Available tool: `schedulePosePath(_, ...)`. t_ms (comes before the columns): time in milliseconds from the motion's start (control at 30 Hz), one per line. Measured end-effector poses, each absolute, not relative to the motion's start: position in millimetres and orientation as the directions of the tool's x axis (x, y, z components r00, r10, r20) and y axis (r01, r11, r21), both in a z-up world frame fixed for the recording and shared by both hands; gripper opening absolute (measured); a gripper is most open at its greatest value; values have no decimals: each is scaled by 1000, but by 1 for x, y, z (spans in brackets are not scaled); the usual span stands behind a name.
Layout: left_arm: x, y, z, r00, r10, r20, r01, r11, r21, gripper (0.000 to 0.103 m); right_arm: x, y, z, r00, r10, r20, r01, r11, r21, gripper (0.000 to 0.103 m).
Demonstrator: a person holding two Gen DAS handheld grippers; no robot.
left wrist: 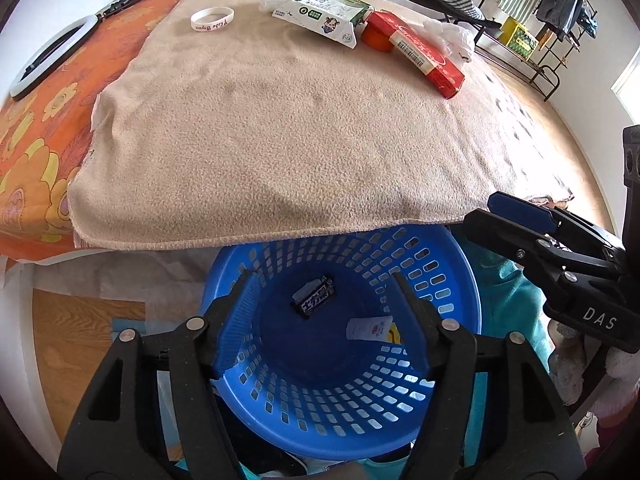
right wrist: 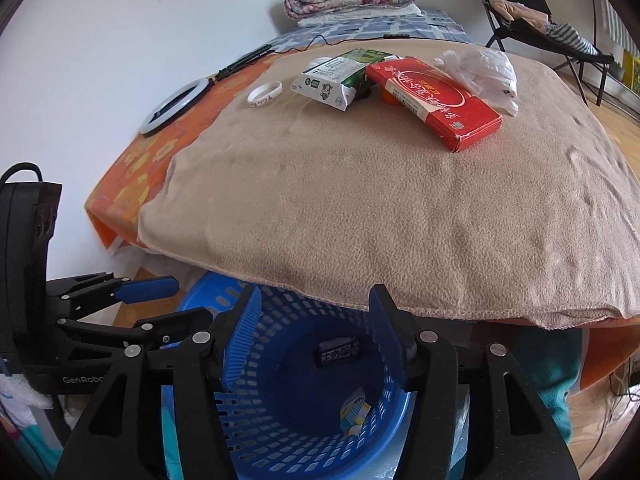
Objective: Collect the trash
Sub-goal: 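Open the left tool dropping the Snickers while the right tool drops the strip, then move the left tool to the milk carton while the right tool reaches the plastic bag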
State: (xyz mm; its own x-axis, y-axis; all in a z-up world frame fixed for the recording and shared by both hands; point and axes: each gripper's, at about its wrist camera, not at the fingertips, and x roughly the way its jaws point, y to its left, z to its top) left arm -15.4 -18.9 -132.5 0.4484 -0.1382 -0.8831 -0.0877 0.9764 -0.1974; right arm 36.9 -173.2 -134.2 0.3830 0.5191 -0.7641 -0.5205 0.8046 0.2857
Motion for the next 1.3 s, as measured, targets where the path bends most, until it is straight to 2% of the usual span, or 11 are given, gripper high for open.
schedulePosePath(67, -14, -18, -131, 449, -141, -882, -89, 976, -201, 69, 39, -177, -134, 386, 512, -768, -512, 811, 283, 58)
schedulePosePath(133, -12, -18, -130, 449, -144, -882, -92, 974, -206, 70, 42, -180, -134, 387, 504, -772, -501, 818, 283, 70)
schedulePosePath(167, -10, -18, -129, 451, -145, -881, -92, 974, -208, 71, 43, -182, -134, 391, 503, -771, -497, 820, 284, 71)
schedulePosePath(367, 0, -19, -117, 469, -145, -871, -84, 975, -207, 71, 54, -195, -131, 407, 488, -773, -465, 838, 285, 71)
schedulePosePath(433, 6, -18, -111, 477, -146, -867, -82, 974, -210, 73, 59, -200, -128, 415, 480, -773, -452, 846, 283, 71)
schedulePosePath(500, 12, -17, -105, 488, -149, -860, -79, 974, -213, 78, 65, -205, -125, 422, 474, -773, -445, 851, 279, 71)
schedulePosePath(667, 34, -15, -86, 517, -148, -843, -71, 974, -215, 78, 80, -215, -114, 459, 460, -761, -433, 863, 260, 72)
schedulePosePath(833, 65, -14, -70, 538, -146, -830, -50, 978, -204, 86, 99, -228, -99, 498, 453, -740, -410, 874, 259, 79)
schedulePosePath(1300, 177, -10, -54, 545, -130, -829, 41, 991, -129, 87, 168, -258, -70, 560, 442, -701, -344, 894, 288, 79)
